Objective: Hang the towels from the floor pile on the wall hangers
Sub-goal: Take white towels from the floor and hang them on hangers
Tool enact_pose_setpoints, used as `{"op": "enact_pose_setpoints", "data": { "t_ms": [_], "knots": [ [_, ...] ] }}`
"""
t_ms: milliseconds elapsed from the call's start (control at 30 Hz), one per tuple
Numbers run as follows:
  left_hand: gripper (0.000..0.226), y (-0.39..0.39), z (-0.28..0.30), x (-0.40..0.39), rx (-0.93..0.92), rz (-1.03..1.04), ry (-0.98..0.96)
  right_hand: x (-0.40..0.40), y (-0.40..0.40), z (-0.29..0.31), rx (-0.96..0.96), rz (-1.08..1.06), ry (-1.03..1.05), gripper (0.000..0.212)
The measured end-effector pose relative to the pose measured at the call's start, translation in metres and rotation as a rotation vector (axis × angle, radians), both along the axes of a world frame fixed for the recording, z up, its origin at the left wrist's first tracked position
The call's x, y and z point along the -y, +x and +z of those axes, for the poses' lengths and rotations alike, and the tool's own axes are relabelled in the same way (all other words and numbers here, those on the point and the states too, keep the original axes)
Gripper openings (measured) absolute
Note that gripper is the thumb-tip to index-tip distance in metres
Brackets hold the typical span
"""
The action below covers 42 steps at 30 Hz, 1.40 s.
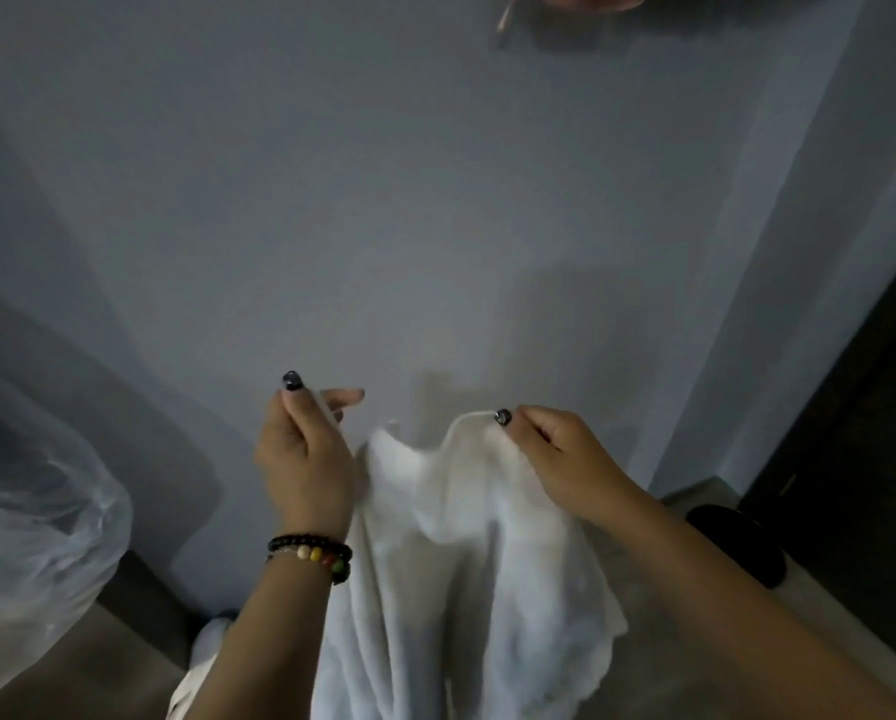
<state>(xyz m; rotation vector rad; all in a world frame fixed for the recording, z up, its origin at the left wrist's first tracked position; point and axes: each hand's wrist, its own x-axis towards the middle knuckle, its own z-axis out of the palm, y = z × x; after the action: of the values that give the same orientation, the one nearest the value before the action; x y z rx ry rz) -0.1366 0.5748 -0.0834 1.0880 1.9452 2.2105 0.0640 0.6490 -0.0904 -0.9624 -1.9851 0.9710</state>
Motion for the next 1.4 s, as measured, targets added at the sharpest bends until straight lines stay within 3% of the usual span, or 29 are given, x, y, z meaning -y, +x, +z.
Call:
{"op": "enact_pose_setpoints", "data": {
  "t_ms": [200, 300, 400, 733, 867, 967, 1133, 1200, 1267, 1400],
  "knots": [
    [0.054, 0.039, 0.009, 0.009, -0.148, -0.208, -0.009, 0.029, -0.038, 0.044, 0.091, 0.237, 0.219, 0.033],
    [0.049, 0.048, 0.007, 0.010, -0.058, -0.154, 0.007, 0.036, -0.054, 0.050, 0.051, 0.178, 0.404, 0.037],
    [0.050, 0.050, 0.000, 0.016, 0.044, -0.165, -0.015, 0.036, -0.060, 0.052, -0.094, 0.053, 0.458, 0.028],
    [0.050, 0.043, -0.009, 0.015, 0.111, -0.177, -0.059, 0.038, -0.054, 0.054, 0.002, 0.115, 0.146, 0.034],
    [0.055, 0.037, -0.002, 0.007, 0.150, -0.143, -0.016, 0.027, -0.041, 0.038, 0.269, 0.257, -0.036, 0.036],
    [0.059, 0.028, -0.002, 0.001, 0.142, -0.089, -0.033, 0.012, -0.029, 0.014, 0.500, 0.202, -0.047, 0.037],
    [0.060, 0.008, -0.006, 0.000, 0.212, 0.010, -0.036, -0.007, 0.002, -0.018, 0.464, 0.062, -0.076, 0.045],
    [0.058, 0.007, -0.007, 0.001, 0.206, 0.017, -0.043, -0.008, 0.009, -0.018, 0.394, 0.057, -0.119, 0.036],
    [0.055, 0.006, -0.010, 0.001, 0.197, 0.026, -0.041, -0.007, 0.010, -0.011, 0.351, 0.093, -0.149, 0.011],
    [0.048, 0.001, -0.015, -0.001, 0.242, 0.001, -0.002, -0.002, 0.007, 0.007, 0.113, 0.155, -0.314, 0.018]
  ]
}}
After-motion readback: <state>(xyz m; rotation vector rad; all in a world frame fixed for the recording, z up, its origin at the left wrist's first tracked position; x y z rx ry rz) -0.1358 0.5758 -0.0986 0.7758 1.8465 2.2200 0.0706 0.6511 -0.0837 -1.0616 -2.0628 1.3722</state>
